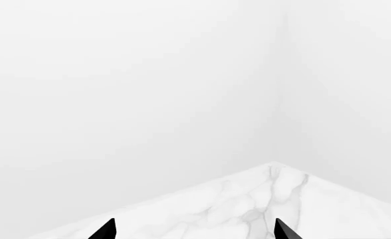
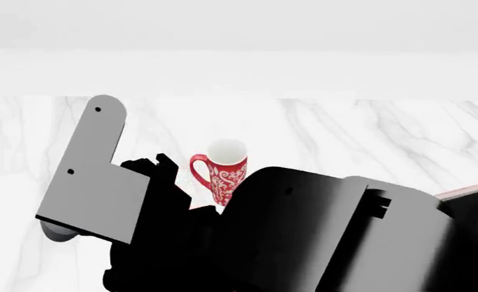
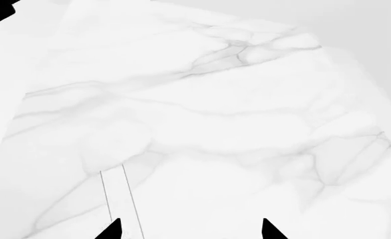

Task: Pick up the book and place it in the right compartment of the caddy.

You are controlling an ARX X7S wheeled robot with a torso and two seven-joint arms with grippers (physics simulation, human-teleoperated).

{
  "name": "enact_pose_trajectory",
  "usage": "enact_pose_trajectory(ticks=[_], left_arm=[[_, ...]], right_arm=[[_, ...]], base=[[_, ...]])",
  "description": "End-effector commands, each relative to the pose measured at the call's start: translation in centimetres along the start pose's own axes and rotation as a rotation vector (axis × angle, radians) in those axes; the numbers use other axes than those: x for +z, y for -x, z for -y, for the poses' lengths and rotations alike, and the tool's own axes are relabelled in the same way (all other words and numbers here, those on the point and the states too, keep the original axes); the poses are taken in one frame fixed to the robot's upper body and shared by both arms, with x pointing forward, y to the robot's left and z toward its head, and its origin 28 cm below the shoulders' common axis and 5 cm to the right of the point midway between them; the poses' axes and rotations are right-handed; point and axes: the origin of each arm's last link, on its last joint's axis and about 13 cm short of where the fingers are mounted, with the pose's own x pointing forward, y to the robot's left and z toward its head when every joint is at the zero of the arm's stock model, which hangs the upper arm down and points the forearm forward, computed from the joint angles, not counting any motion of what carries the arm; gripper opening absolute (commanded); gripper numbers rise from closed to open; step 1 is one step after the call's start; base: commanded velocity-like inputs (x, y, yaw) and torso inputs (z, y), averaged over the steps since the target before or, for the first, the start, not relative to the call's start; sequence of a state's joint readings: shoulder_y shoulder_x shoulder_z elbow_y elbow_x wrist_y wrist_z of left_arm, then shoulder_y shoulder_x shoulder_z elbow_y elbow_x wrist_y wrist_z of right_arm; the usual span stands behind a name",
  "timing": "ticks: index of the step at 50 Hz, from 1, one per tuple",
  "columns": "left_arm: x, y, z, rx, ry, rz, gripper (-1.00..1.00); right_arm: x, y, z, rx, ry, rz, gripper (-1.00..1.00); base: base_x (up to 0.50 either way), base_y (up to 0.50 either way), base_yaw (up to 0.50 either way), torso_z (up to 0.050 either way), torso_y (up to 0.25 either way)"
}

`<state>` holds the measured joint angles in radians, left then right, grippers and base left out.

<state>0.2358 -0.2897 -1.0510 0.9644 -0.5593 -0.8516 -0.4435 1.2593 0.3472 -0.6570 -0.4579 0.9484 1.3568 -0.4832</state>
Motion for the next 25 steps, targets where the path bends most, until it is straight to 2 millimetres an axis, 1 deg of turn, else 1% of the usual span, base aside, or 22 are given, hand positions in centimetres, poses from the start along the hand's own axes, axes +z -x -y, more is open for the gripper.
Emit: enact_pose_trajectory(ticks=[1,6,10,17,25], left_arm=[[0.0,-0.1,0.2,-0.004,-0.005,-0.001,1.00],[0.0,-0.1,0.2,-0.006,-0.005,-0.001,1.00],[0.0,-0.1,0.2,-0.005,-0.005,0.002,1.00],[0.1,0.0,0.2,-0.004,-0.006,0.003,1.00],[0.1,0.0,0.1,-0.004,-0.005,0.004,1.00]], right_arm=[[-0.4,-1.2,-0.6,0.049,-0.021,0.010,1.00],[-1.0,-2.1,-1.5,0.084,-0.015,-0.005,1.00],[-1.3,-2.6,-1.9,0.093,-0.021,0.001,1.00],[-1.9,-3.5,-1.6,0.050,-0.066,0.023,1.00],[-2.2,-3.7,-1.5,0.039,-0.081,0.001,1.00]], base=[[0.00,0.00,0.00,0.000,0.000],[0.00,0.00,0.00,0.000,0.000],[0.00,0.00,0.00,0.000,0.000],[0.00,0.00,0.00,0.000,0.000],[0.00,0.00,0.00,0.000,0.000]])
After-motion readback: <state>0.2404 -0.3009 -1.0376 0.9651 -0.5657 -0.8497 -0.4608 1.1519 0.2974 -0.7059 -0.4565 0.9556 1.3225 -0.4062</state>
